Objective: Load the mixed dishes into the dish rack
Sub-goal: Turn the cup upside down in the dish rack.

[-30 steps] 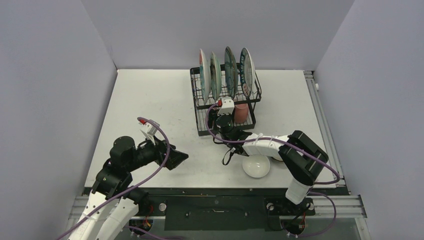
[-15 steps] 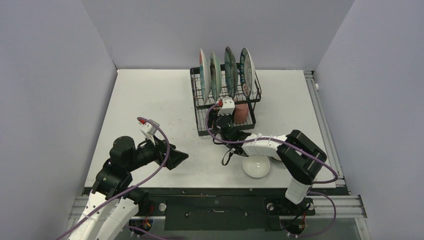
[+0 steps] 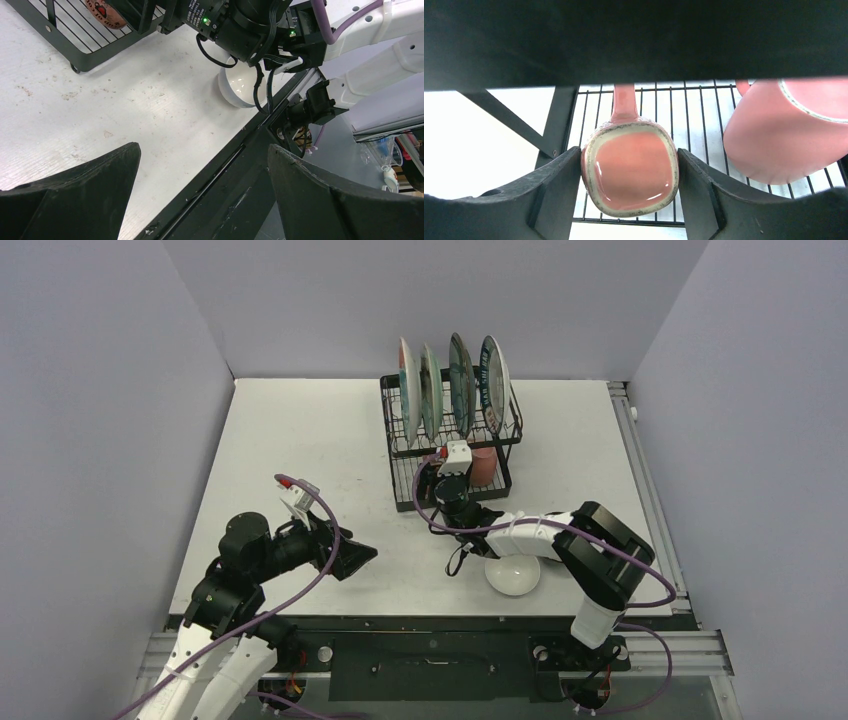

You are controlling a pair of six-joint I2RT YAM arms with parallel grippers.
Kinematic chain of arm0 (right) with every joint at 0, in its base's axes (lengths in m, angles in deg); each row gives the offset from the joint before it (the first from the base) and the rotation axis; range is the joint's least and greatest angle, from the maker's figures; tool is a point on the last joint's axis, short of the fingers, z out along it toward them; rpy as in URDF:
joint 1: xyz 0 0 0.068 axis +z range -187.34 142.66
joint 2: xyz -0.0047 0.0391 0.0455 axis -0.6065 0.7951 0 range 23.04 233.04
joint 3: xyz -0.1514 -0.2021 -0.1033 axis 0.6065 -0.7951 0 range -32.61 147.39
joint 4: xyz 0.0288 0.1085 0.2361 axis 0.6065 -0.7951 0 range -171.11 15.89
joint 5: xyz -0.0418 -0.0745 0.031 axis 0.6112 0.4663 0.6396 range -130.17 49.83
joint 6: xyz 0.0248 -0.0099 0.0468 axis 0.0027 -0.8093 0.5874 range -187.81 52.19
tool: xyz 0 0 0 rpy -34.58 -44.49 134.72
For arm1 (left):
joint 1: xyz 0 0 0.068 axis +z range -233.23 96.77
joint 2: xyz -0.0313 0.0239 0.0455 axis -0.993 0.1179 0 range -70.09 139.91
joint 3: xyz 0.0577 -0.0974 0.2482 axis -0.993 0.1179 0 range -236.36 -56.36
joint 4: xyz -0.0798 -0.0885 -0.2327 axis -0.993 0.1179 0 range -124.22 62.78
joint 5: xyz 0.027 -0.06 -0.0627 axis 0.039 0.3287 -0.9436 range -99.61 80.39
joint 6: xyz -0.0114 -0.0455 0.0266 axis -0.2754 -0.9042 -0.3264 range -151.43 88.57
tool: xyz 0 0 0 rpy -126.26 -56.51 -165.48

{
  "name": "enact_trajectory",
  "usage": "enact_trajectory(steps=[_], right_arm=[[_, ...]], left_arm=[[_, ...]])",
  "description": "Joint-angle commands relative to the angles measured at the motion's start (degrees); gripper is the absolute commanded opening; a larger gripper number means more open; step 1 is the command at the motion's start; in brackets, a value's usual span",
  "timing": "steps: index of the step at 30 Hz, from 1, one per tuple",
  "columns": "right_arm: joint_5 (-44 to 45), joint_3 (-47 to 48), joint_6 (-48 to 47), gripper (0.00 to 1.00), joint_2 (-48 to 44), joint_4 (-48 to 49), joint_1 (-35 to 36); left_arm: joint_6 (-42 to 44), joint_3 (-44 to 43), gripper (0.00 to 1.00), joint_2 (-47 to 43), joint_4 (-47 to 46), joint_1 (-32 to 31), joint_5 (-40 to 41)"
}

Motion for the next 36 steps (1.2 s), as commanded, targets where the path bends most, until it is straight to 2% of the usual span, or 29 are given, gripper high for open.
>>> enact_trajectory(steps=[1, 17, 36], right_arm=[[0.21, -1.43, 2.34, 0.19, -1.75, 0.62, 0.45], [2.45, -1.98, 2.86, 0.39, -1.07, -1.79, 1.68], [3.89, -0.62, 4.02, 0.53, 1.0, -3.37, 2.44]], left_arm=[[0.84, 0.21, 0.96, -0.56, -2.87, -0.03, -0.82], [0.75, 0.23, 0.96, -0.92, -2.91, -0.03, -0.93], [0.76, 0.38, 0.96, -1.06, -2.9, -0.03, -0.81]])
